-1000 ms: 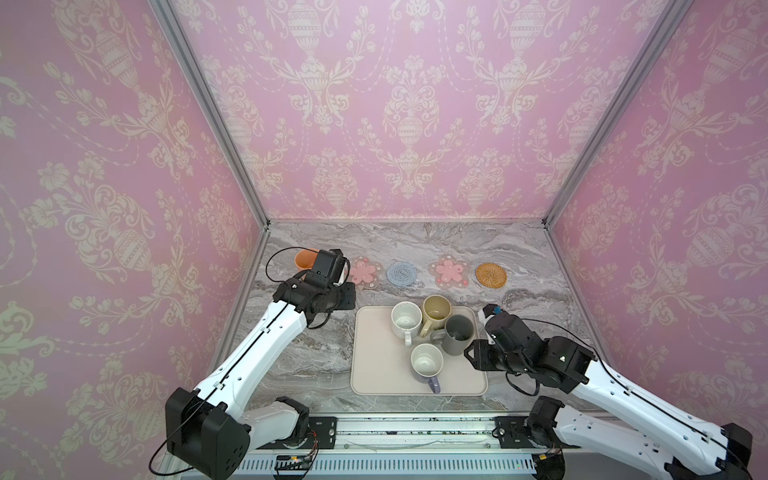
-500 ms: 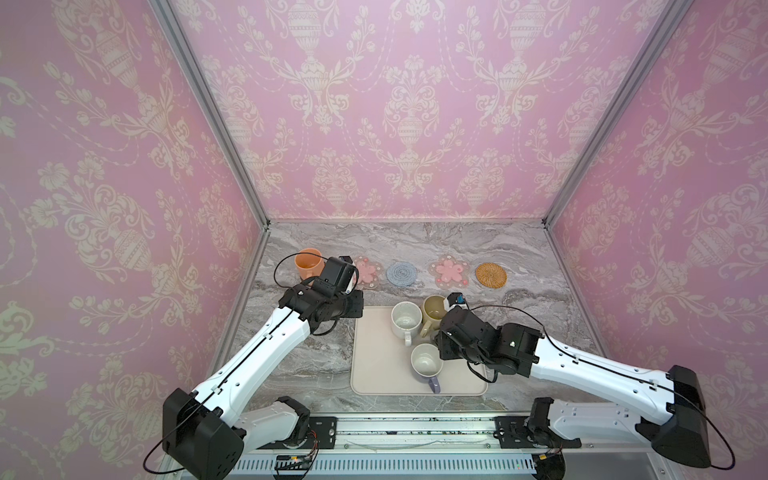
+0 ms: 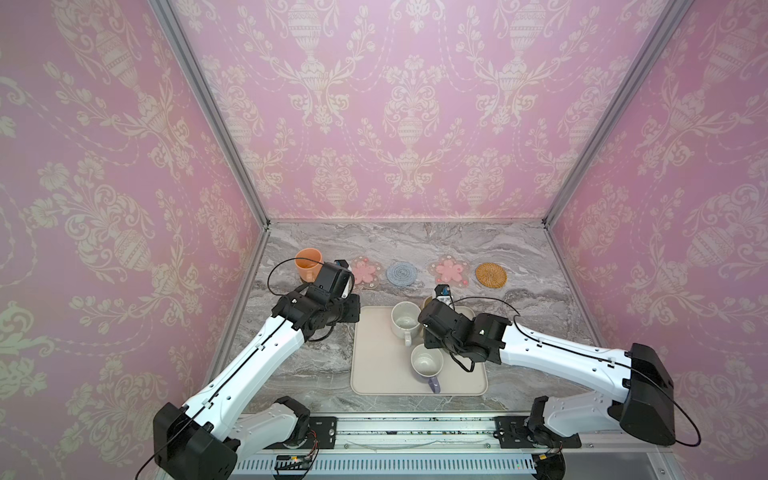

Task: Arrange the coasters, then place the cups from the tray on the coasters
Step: 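Lower the right gripper toward the grey mug on the tray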

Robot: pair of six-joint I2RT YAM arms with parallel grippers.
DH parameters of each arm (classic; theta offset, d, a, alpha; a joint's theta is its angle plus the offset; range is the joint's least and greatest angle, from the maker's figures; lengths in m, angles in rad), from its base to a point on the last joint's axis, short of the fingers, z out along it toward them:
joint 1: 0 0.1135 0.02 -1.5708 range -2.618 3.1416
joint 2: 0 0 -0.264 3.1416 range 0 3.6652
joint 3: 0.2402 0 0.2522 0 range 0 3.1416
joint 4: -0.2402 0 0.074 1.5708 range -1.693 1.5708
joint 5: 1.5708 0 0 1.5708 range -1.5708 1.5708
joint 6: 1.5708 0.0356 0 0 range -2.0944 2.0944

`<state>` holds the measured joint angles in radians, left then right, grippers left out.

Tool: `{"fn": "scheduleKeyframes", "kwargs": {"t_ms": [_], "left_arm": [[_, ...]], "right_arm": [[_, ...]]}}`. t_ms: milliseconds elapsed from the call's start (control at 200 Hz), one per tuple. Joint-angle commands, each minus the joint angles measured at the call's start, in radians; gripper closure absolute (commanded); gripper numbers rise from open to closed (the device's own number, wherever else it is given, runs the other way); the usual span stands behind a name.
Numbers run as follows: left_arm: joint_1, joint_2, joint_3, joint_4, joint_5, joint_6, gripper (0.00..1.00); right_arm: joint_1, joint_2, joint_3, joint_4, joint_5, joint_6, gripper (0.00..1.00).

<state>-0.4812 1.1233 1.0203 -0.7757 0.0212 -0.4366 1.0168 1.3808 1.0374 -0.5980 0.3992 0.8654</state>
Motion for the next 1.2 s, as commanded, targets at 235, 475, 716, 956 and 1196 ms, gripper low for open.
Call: {"fn": "scheduleKeyframes", "kwargs": {"t_ms": [235, 475, 716, 956, 1196], "left_arm": [[-0.007, -0.046, -0.019, -0.02, -0.003, -0.017, 0.77], [-0.006, -0.056, -0.028, -0.023, -0.01, -0.011, 0.77], [-0.006, -0.068, -0.038, -0.023, -0.011, -0.011, 0.77], [-0.006, -0.08, -0.036, -0.025, -0.014, -0.008, 0.76], [-0.006, -0.086, -0.035, -0.033, -0.019, -0.008, 0.76]], "right_arm": [[0.005, 0.106, 0.066, -0.067, 0.068, -0.006, 0.81], [-0.004, 0.131, 0.058, -0.076, 0.066, -0.002, 0.81], [-0.009, 0.134, 0.041, -0.09, 0.06, 0.009, 0.81], [-0.01, 0.111, -0.008, -0.118, 0.044, 0.024, 0.81], [-0.01, 0.076, -0.046, -0.146, 0.034, 0.033, 0.81]]}}
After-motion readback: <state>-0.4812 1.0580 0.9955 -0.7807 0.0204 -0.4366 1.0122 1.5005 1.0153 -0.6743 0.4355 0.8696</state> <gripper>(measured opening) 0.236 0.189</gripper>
